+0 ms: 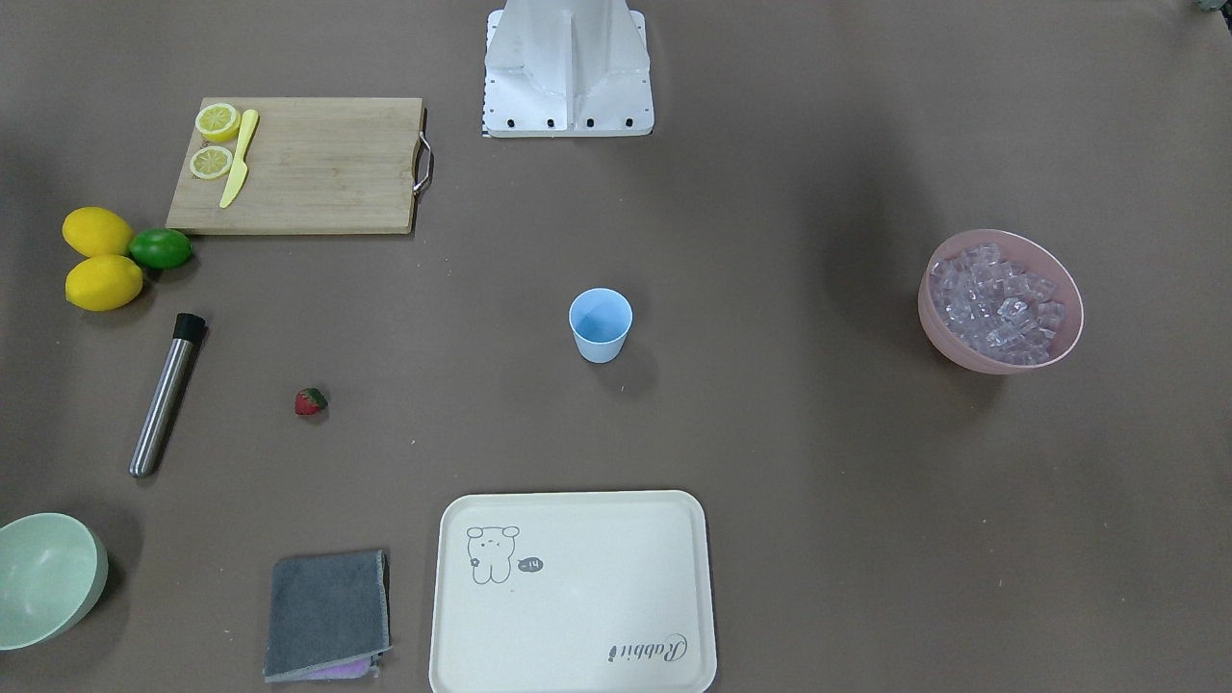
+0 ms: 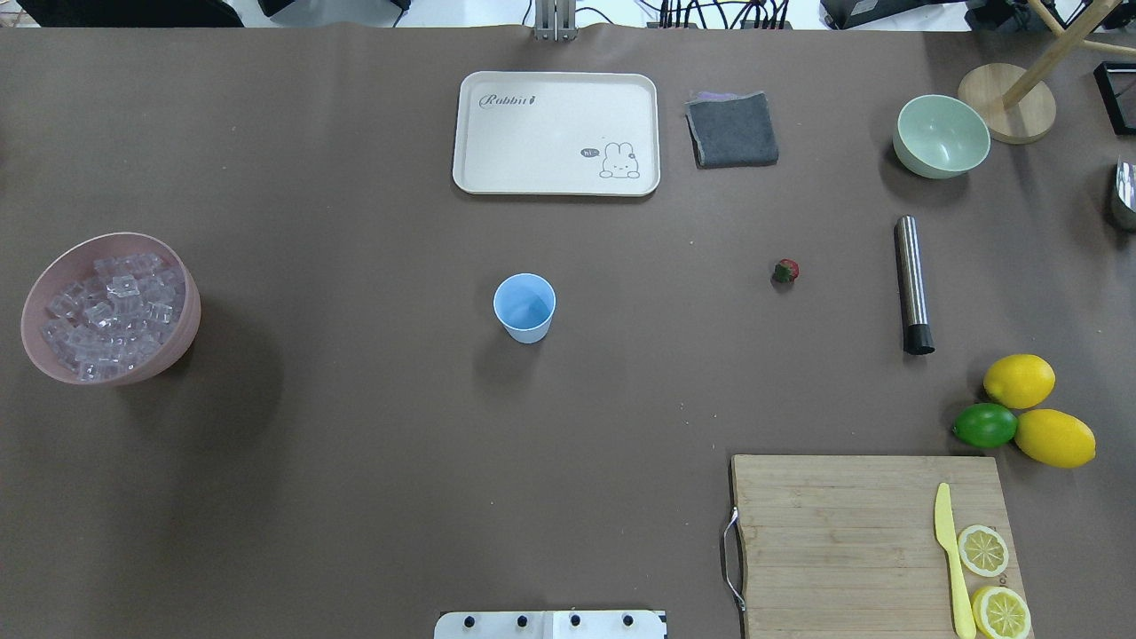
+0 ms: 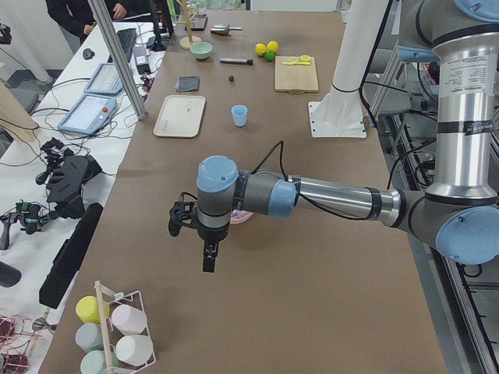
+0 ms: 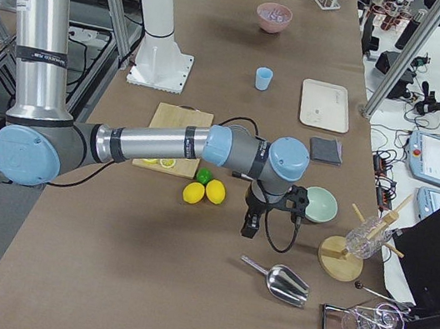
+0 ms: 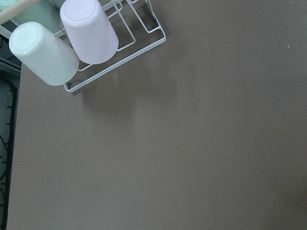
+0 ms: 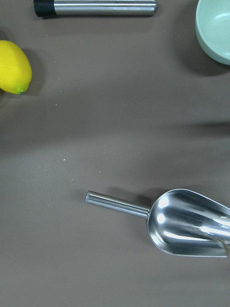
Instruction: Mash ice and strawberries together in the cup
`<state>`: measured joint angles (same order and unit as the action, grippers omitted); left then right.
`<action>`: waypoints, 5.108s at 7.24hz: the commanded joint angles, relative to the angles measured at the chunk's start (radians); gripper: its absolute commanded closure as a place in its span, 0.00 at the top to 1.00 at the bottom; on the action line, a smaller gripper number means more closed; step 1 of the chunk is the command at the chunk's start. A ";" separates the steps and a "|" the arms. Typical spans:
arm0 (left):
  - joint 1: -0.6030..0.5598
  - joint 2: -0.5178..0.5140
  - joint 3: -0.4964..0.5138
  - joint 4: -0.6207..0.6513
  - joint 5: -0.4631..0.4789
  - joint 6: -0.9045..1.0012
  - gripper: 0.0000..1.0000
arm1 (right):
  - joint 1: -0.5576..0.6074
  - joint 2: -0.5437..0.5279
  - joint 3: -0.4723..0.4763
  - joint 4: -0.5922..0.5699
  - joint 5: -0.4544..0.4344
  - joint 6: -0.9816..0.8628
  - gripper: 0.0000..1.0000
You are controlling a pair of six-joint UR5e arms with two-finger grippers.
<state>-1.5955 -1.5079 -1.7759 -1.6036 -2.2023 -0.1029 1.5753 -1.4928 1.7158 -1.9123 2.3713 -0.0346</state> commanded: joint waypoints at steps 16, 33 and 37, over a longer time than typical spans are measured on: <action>0.040 -0.014 0.064 -0.137 -0.227 -0.001 0.98 | 0.005 -0.041 -0.004 -0.001 0.011 0.007 1.00; 0.560 -0.055 -0.071 -0.348 0.053 -0.457 0.91 | 0.017 -0.037 -0.002 -0.001 0.016 0.007 1.00; 0.586 -0.135 0.036 -0.361 0.062 -0.440 0.89 | 0.015 -0.043 -0.002 -0.001 0.016 0.006 1.00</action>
<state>-1.0129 -1.6058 -1.7886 -1.9633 -2.1431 -0.5490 1.5920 -1.5327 1.7129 -1.9123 2.3869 -0.0280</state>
